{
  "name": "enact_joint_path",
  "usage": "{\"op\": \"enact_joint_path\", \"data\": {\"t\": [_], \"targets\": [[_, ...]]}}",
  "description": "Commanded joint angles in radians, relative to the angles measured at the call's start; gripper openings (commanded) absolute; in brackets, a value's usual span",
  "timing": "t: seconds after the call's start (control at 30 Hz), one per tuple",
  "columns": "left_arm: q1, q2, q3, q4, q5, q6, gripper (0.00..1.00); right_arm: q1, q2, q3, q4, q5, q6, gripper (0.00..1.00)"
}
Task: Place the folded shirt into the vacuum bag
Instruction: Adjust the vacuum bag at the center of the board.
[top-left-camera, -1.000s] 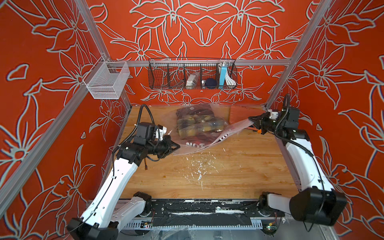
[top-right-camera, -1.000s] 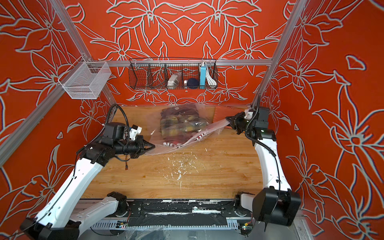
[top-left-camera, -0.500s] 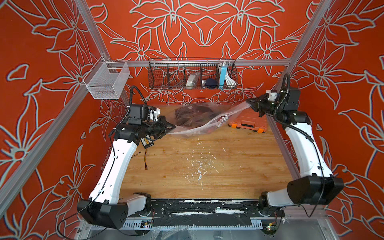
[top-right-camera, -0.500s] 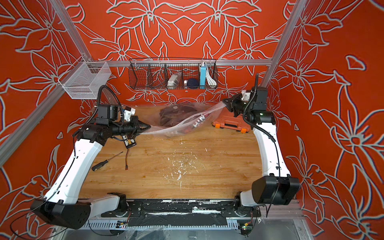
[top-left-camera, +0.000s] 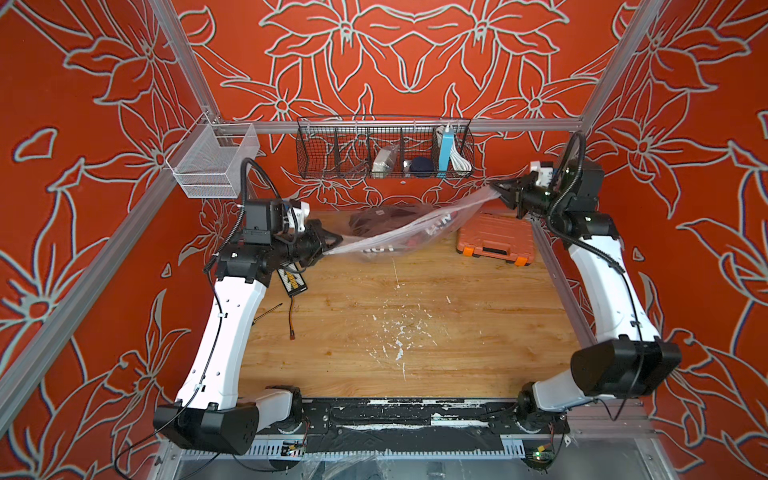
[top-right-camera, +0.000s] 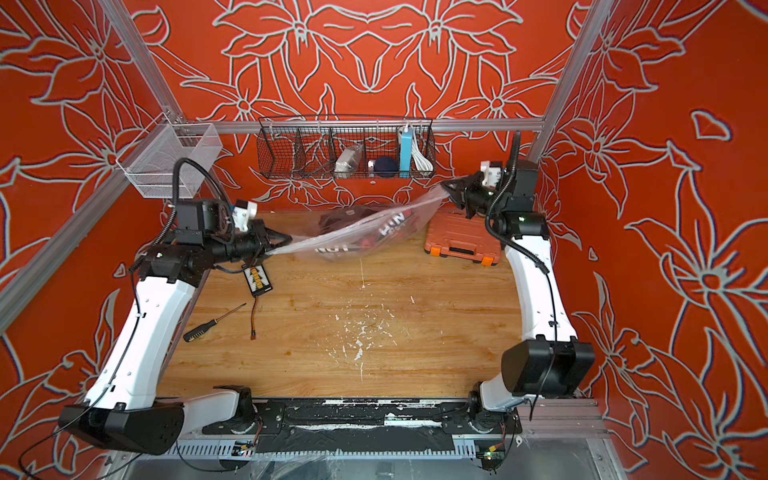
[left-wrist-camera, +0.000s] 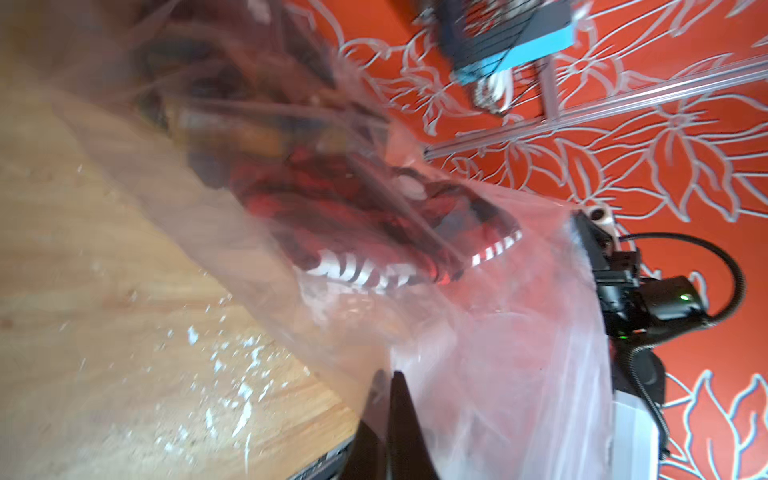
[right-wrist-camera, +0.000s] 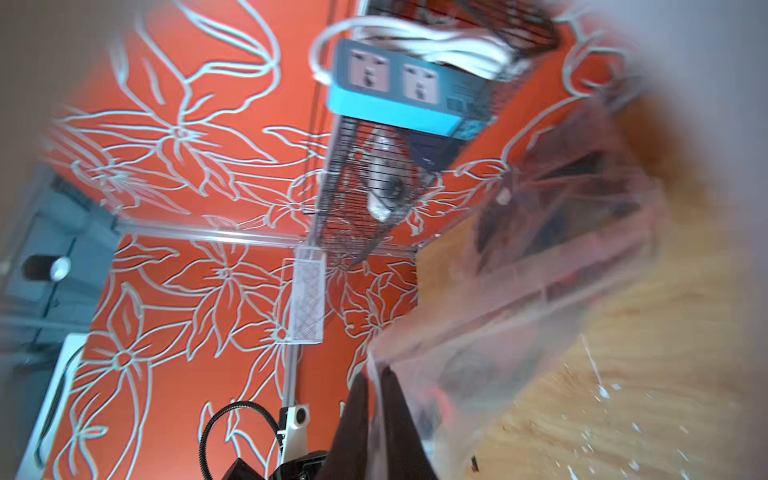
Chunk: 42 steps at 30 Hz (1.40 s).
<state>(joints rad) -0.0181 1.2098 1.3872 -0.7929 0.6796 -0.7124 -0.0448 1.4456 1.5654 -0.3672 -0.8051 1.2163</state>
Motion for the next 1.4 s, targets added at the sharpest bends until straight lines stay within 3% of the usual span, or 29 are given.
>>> {"op": "enact_joint_path", "data": {"t": [0.0,0.27,0.53,0.7,0.77,0.87,0.97,1.1,1.23,1.3,1.37], "targets": [[0.015,-0.034,-0.138,0.037,-0.015,0.021,0.0,-0.051,-0.039,-0.207,-0.029,0.047,-0.063,0.0],[-0.058,-0.163,-0.298,0.024,0.017,0.03,0.0,-0.07,-0.241,-0.502,-0.054,0.084,-0.135,0.0],[-0.189,-0.306,-0.479,0.042,0.008,-0.026,0.0,-0.072,-0.413,-0.668,-0.152,0.102,-0.211,0.0],[-0.2,-0.368,-0.535,-0.028,-0.009,0.007,0.16,-0.072,-0.49,-0.752,-0.238,0.091,-0.28,0.0],[-0.2,-0.375,-0.511,-0.075,-0.035,0.035,0.23,-0.072,-0.511,-0.751,-0.292,0.103,-0.319,0.08],[-0.2,-0.37,-0.448,-0.139,-0.095,0.072,0.32,-0.074,-0.541,-0.707,-0.42,0.182,-0.398,0.36],[-0.2,-0.36,-0.373,-0.202,-0.185,0.108,0.36,-0.089,-0.551,-0.64,-0.521,0.293,-0.466,0.51],[-0.2,-0.349,-0.291,-0.261,-0.272,0.152,0.4,-0.105,-0.547,-0.536,-0.621,0.443,-0.549,0.58],[-0.227,-0.329,-0.292,-0.221,-0.256,0.147,0.41,-0.088,-0.509,-0.434,-0.675,0.497,-0.639,0.6],[-0.29,-0.318,-0.326,-0.168,-0.274,0.124,0.41,-0.028,-0.48,-0.411,-0.688,0.487,-0.667,0.58],[-0.378,-0.293,-0.37,-0.088,-0.305,0.092,0.41,0.112,-0.449,-0.426,-0.683,0.51,-0.652,0.57]]}}
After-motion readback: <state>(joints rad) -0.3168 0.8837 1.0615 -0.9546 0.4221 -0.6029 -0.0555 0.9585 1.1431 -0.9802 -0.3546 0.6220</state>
